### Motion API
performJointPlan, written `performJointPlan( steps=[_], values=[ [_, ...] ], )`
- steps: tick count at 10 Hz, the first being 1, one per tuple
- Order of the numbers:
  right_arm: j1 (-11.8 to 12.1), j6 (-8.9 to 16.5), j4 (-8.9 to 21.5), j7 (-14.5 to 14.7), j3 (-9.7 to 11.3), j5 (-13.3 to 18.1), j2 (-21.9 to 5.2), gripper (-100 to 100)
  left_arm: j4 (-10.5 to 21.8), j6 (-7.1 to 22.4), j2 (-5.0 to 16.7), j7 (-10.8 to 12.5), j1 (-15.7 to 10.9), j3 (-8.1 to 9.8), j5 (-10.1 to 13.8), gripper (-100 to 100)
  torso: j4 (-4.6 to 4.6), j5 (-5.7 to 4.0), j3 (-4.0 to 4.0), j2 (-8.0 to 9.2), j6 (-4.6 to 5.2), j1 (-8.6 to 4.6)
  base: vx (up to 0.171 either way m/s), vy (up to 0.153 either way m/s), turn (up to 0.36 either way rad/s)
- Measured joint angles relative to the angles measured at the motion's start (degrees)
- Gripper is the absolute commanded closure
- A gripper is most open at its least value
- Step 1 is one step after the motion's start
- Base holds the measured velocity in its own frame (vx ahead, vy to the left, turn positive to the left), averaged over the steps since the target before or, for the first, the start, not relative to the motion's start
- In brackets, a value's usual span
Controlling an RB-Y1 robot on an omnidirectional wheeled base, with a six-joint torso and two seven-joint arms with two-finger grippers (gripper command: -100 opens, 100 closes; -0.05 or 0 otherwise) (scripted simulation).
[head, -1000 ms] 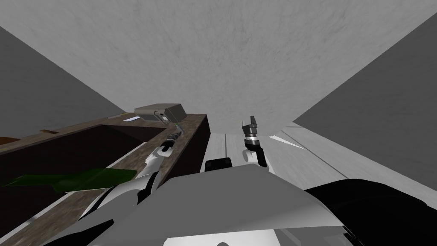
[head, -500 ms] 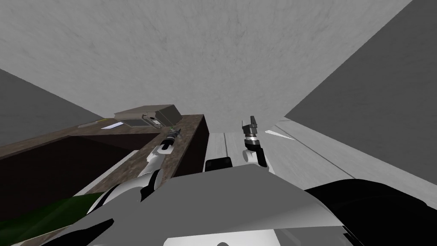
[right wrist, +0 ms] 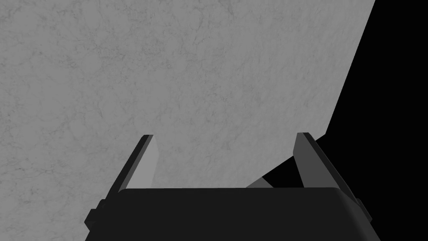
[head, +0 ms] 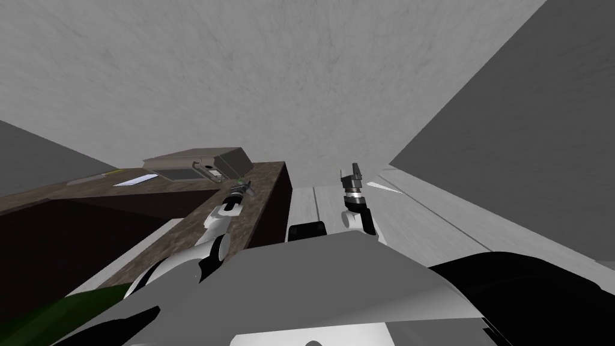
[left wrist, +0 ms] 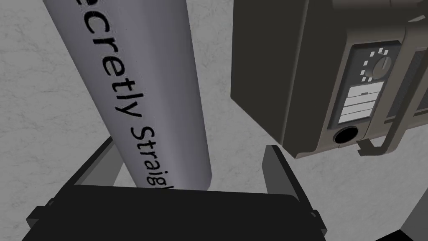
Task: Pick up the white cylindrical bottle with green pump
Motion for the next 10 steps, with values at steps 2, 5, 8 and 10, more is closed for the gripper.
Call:
performJointPlan(
  steps=[2, 5, 8, 10],
  values=[
    [0.0, 0.0, 0.0, 0.0, 0.0, 0.0, 0.0, 0, 2.7, -2.7, -1.2, -3.7, -3.0, 3.65, 3.3, -100, 0.12, 0.16, 0.17, 0.25, 0.22, 0.94, -0.097, 0.248, -0.451],
    [0.0, 0.0, 0.0, 0.0, 0.0, 0.0, 0.0, 0, 0.6, -2.2, -1.7, -8.0, -2.5, 6.92, 5.3, -100, 0.02, 0.06, 0.02, 0.02, -0.11, 0.27, -0.018, 0.021, -0.004],
    [0.0, 0.0, 0.0, 0.0, 0.0, 0.0, 0.0, 0, 2.5, -3.6, -2.2, -12.5, -4.6, 8.68, 6.9, -100, 0.04, 0.05, 0.07, 0.09, -0.02, 0.13, -0.041, -0.021, -0.122],
    [0.0, 0.0, 0.0, 0.0, 0.0, 0.0, 0.0, 0, 4.2, -5.9, -2.8, -15.9, -5.8, 12.42, 10.0, -100, 0.06, -0.05, 0.08, 0.08, 0.07, -0.17, -0.041, -0.04, -0.133]
  ],
)
